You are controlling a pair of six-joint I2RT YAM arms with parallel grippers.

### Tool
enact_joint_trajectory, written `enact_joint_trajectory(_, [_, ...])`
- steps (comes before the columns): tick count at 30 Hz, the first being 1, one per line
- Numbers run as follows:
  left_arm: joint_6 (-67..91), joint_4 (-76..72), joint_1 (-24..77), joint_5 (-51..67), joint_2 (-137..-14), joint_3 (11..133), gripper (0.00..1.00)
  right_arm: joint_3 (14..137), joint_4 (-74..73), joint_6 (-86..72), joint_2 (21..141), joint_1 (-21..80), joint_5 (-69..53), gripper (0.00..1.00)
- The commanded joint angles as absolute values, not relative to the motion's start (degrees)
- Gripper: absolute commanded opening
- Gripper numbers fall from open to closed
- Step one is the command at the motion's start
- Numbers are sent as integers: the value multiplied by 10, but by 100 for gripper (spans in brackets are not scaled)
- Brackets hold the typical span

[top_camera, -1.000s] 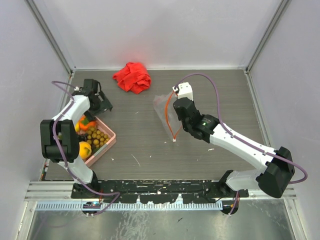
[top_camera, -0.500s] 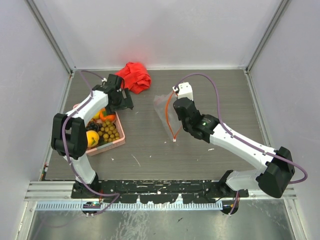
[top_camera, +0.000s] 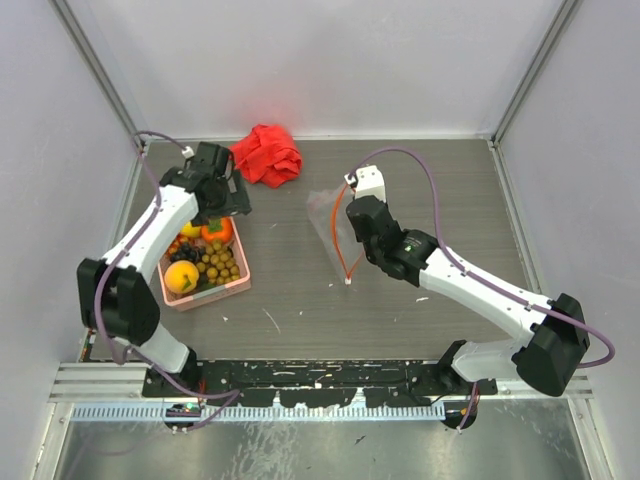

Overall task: Place the food in the zip-top bag and seal the zipper
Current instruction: Move the bin to the center of the board, then pick up the fake fruit from the bin.

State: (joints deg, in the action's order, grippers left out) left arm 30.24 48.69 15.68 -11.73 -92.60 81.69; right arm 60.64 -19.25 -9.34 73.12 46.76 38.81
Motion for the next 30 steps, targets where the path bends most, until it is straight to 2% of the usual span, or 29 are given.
enact_joint_trajectory(1, [285,543,138,-162,-848,788,99,602,-160,-92,724,468,380,0])
enact_joint_trajectory(10, [321,588,105,-244,-710,672,98,591,-146,-89,726,468,370,0])
enact_joint_trajectory(15, [334,589,71,-251,-660,619,98,588,-142,-88,728,468,363,0])
enact_joint_trajectory(30, [320,543,49,-228,-738,587,98,588,-135,-87,731,468,358,0])
